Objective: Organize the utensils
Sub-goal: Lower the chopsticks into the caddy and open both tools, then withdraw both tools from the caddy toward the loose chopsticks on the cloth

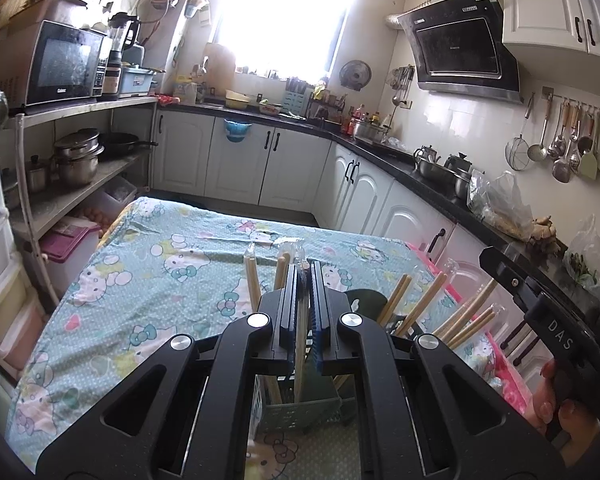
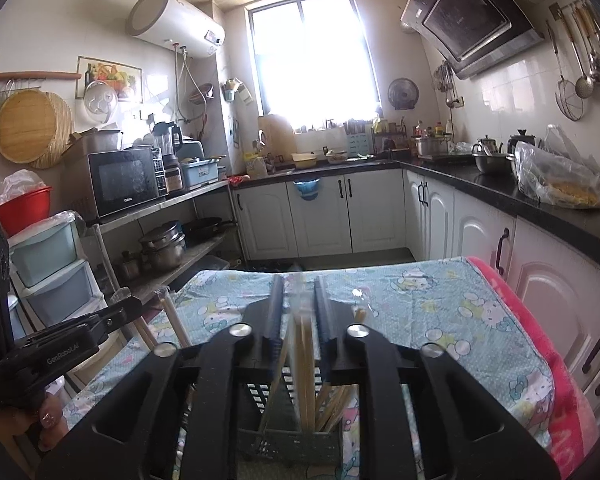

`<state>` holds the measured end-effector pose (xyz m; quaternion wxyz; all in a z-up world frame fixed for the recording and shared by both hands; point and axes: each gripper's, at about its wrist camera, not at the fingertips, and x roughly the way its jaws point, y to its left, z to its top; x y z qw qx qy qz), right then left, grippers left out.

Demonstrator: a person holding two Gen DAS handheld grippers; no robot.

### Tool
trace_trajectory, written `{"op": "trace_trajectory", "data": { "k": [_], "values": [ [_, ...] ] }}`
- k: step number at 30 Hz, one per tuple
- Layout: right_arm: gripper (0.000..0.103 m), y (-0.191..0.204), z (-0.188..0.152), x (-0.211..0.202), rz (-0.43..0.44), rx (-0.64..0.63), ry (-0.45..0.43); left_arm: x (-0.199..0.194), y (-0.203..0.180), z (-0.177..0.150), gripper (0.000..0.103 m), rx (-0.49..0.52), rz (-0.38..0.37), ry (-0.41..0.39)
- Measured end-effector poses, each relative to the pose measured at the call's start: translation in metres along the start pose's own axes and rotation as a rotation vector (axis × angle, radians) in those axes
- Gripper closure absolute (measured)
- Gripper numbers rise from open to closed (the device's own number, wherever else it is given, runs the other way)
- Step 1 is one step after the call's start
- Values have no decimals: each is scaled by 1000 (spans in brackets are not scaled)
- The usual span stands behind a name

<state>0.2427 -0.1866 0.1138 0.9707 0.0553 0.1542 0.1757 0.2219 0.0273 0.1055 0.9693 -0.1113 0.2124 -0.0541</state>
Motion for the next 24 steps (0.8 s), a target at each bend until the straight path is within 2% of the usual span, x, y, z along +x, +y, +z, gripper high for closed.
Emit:
{"op": "trace_trajectory", "data": {
  "k": [4, 7, 17, 24],
  "values": [
    [80, -3, -3, -3, 1, 14, 10, 1, 1, -3, 100, 0, 0, 16],
    [74, -6, -5, -6, 4, 25, 17, 0, 2, -5, 99, -5, -2, 19],
    [65, -17, -15, -14, -7, 55, 43, -12, 10, -13, 50, -39, -16, 22],
    [60, -21, -21, -22, -10, 67, 58, -21, 11, -16, 26, -48, -24, 15]
  ]
}}
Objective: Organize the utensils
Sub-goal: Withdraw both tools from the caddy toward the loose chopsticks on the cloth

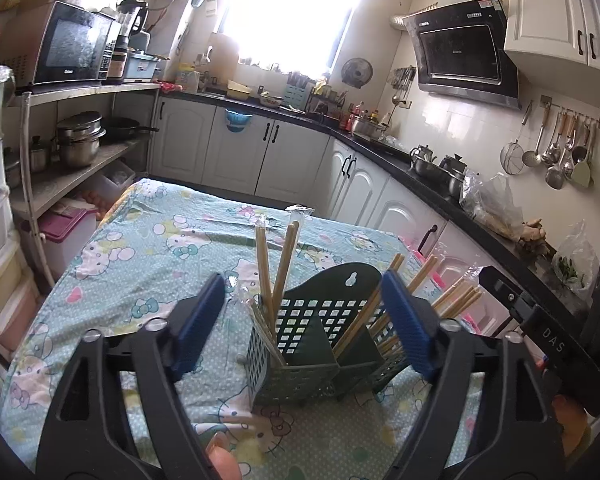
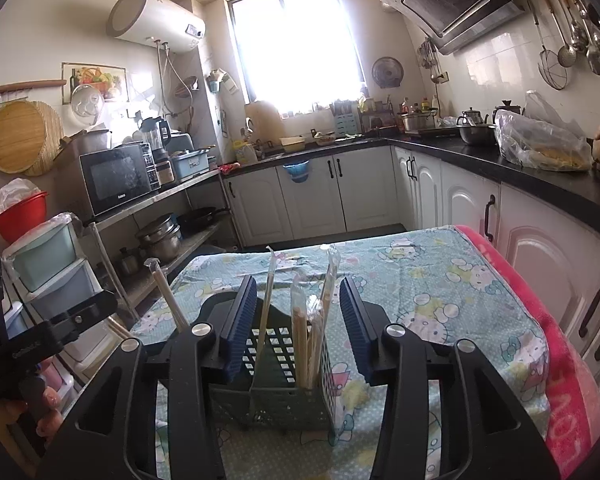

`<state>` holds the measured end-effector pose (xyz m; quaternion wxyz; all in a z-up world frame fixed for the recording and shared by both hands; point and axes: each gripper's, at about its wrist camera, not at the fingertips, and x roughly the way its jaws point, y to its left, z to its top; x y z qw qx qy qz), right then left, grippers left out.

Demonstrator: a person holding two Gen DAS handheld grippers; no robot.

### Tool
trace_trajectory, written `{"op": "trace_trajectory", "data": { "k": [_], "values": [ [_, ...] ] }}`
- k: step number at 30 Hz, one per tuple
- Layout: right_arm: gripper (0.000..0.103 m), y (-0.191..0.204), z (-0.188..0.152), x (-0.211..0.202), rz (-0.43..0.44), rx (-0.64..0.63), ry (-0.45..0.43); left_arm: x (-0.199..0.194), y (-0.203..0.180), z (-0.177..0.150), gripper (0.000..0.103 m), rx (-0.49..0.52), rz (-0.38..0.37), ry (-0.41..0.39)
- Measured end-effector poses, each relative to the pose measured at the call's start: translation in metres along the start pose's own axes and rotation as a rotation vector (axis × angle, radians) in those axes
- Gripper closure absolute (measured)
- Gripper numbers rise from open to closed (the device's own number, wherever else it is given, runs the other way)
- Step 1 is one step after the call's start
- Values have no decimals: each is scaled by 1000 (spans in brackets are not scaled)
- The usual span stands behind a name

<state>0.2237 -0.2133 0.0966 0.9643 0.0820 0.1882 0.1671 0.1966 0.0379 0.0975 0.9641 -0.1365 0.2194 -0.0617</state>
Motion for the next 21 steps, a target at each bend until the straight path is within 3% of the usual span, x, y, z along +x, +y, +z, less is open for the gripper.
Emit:
{"op": "trace_trajectory", "data": {
  "k": [6, 21],
  "values": [
    [55, 0, -5, -9, 6, -4, 8, -7, 0, -2, 11, -4, -6, -4],
    [46, 2, -22, -34, 31, -33, 43, -24, 7, -23, 11, -28, 21, 14]
  ]
}}
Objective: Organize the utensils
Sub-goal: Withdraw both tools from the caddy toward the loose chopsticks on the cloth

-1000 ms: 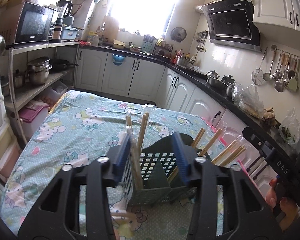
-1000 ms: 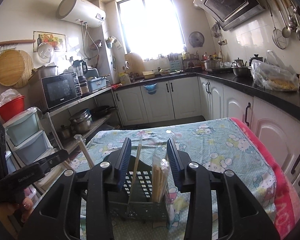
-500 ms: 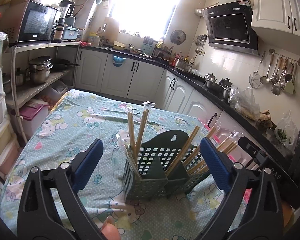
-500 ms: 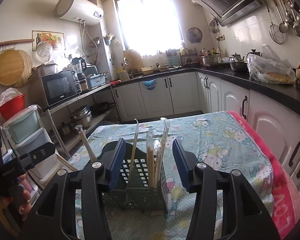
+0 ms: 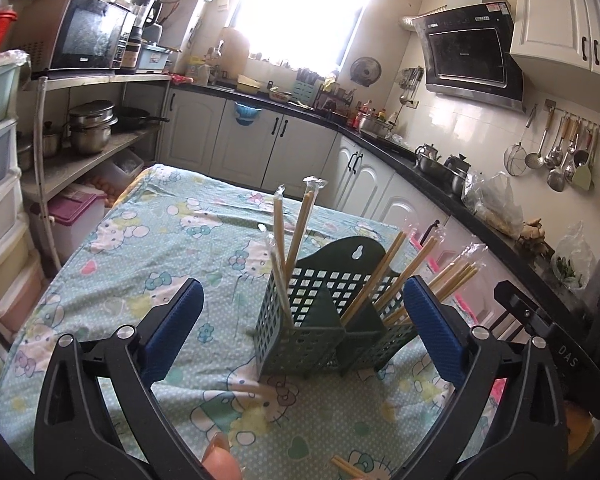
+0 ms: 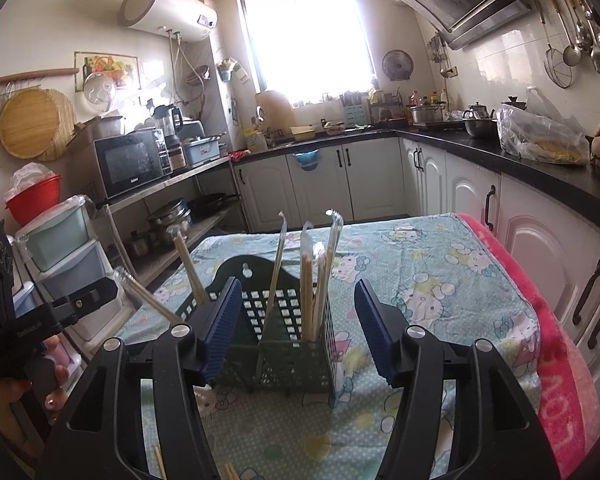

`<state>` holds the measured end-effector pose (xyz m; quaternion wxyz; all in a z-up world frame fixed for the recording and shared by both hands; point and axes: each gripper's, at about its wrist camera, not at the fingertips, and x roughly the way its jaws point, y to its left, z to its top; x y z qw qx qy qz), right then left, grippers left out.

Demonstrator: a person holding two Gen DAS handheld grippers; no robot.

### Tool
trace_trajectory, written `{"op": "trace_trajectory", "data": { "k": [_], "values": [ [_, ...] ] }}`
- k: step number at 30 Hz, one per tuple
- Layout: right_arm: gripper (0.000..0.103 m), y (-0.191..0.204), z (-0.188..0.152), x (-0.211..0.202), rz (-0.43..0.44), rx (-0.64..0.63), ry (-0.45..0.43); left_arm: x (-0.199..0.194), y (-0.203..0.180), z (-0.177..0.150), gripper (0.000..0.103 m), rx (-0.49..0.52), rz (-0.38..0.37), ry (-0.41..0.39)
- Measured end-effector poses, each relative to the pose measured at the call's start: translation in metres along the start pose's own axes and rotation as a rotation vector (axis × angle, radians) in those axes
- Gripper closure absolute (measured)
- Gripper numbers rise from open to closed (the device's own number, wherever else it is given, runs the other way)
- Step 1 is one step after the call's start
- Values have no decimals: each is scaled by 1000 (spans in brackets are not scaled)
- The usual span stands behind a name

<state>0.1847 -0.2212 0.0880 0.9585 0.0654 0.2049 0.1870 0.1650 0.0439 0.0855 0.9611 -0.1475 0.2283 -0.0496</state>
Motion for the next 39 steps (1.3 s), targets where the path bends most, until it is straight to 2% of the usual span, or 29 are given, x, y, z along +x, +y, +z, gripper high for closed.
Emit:
{"op": "trace_trajectory", "data": {
  "k": [17, 31, 39],
  "values": [
    [45, 7, -30, 1, 25, -45, 94, -7, 5, -28, 11, 20, 43, 49],
    [45, 19, -58, 1, 51, -89, 174, -8, 23, -53, 11, -20, 74, 113],
    [45, 31, -74, 10, 74, -132, 253, -8, 30, -64, 11, -30, 88, 146]
  ]
}}
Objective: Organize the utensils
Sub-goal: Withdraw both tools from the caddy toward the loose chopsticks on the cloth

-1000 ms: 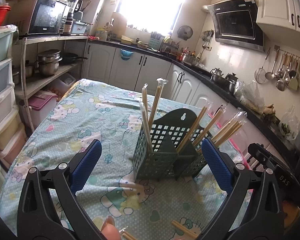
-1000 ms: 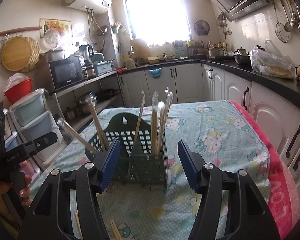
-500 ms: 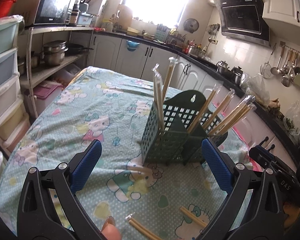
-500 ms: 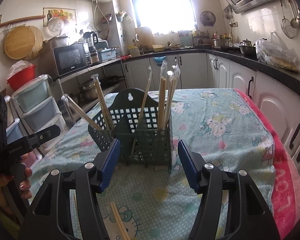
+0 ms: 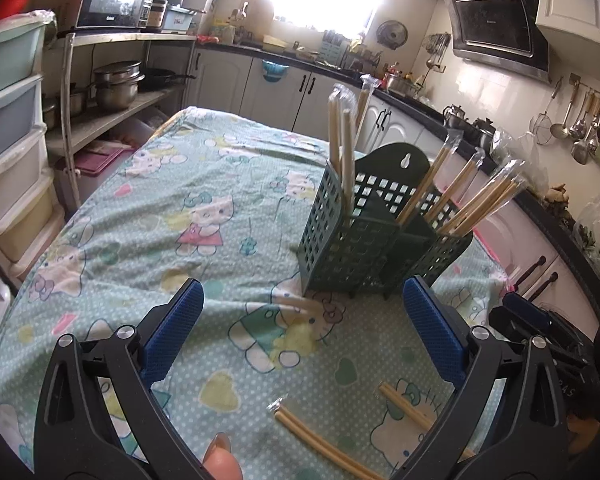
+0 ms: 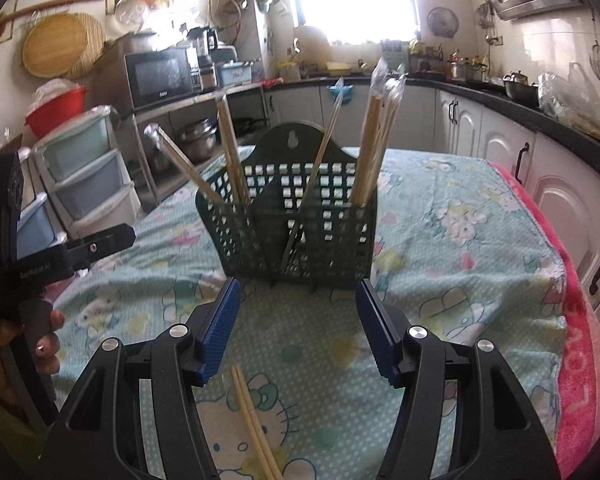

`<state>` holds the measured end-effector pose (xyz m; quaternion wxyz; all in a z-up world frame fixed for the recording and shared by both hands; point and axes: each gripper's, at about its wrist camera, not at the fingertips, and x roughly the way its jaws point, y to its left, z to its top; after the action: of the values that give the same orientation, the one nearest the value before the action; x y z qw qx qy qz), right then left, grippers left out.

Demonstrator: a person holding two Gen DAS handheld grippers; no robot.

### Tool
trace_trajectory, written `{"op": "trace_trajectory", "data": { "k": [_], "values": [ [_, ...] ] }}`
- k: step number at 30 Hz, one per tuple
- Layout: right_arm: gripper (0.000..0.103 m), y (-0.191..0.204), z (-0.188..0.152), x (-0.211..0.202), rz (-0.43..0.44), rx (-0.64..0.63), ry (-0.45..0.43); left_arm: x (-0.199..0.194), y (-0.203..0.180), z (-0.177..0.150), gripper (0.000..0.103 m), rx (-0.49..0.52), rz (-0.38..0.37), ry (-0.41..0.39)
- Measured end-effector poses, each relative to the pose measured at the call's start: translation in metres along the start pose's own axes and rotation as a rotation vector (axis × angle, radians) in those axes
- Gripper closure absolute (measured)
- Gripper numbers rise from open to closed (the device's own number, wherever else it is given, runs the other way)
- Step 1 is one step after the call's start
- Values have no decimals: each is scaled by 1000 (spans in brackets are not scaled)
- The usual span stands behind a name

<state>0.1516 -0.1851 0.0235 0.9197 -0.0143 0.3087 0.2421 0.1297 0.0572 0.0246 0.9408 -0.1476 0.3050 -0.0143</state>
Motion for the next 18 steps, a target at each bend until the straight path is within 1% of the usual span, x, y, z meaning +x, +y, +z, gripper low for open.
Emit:
{"op": "trace_trajectory", "data": {
  "k": [6, 12, 15, 16, 18],
  "values": [
    [45, 11, -10, 11, 16, -39, 57, 1, 6, -9, 11, -11, 10, 26],
    [45, 22, -19, 24, 36, -74, 116, 4, 13, -23, 11, -29, 16, 76],
    [46, 28, -27, 34, 37, -104, 166, 4, 16, -31, 11, -32, 12, 101],
    [46, 30, -29, 37, 41, -110, 179, 4, 17, -33, 12, -32, 9, 111],
    [46, 35, -35, 44, 42, -130, 213, 5, 18, -37, 18, -34, 3, 127]
  ]
}}
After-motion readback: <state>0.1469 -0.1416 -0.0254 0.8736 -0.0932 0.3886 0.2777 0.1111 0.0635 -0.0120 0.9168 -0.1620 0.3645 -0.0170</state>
